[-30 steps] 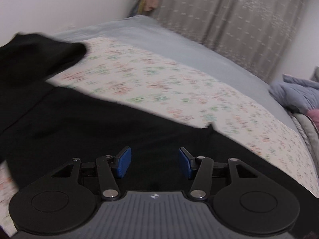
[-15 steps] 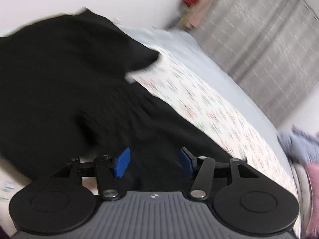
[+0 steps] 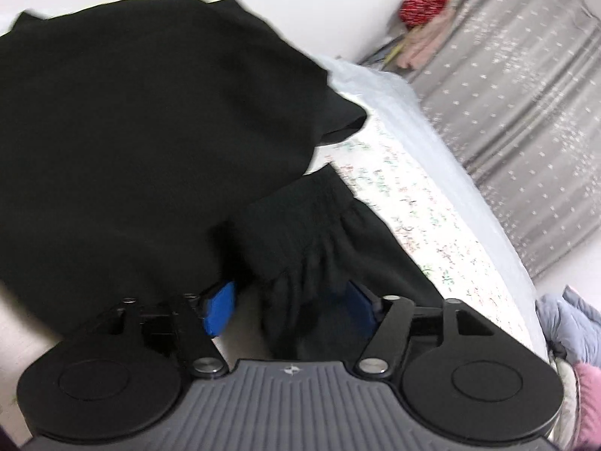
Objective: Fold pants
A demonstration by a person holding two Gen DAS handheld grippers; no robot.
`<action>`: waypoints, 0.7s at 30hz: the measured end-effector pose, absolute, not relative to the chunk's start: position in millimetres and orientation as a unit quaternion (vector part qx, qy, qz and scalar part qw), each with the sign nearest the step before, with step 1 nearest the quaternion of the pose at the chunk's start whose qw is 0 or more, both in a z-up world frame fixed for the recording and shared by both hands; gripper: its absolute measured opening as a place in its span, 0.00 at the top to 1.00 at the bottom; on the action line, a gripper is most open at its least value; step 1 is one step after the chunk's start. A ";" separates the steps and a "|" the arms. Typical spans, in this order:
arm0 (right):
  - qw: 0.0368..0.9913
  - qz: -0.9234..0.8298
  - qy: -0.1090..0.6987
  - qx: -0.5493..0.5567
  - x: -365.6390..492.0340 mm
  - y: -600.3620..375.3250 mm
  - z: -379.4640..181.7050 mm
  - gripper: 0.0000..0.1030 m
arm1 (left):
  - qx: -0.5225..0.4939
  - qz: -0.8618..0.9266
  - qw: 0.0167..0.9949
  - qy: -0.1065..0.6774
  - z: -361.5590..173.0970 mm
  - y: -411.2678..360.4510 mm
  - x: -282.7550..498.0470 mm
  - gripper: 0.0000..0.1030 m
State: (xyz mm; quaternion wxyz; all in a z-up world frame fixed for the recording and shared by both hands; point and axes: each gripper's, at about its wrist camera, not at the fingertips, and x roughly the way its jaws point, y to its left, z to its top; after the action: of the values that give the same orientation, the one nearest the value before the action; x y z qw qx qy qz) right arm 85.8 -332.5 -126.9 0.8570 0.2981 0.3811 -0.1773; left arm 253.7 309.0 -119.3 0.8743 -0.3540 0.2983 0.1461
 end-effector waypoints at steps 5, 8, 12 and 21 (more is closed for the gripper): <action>0.824 -0.238 0.356 0.370 61.1 -363.8 -139.6 0.39 | -0.348 0.129 0.880 0.296 -131.9 310.5 262.6 0.27; 0.814 -0.258 0.330 0.403 50.9 -380.1 -146.3 0.38 | -0.362 0.123 0.879 0.285 -131.5 308.6 267.3 0.19; 0.794 -0.263 0.302 0.457 53.0 -391.5 -161.9 0.35 | -0.366 0.132 0.879 0.277 -130.7 306.1 260.8 0.19; 0.777 -0.341 0.251 0.467 55.0 -392.2 -174.1 0.71 | -0.376 0.124 0.876 0.275 -134.1 309.0 259.1 0.85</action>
State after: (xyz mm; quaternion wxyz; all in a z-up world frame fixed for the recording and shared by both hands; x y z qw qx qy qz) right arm 55.0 -392.2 -174.1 0.7765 0.4667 0.2512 -0.3407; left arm 259.1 309.0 -134.1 0.8762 -0.3758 0.2750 0.1239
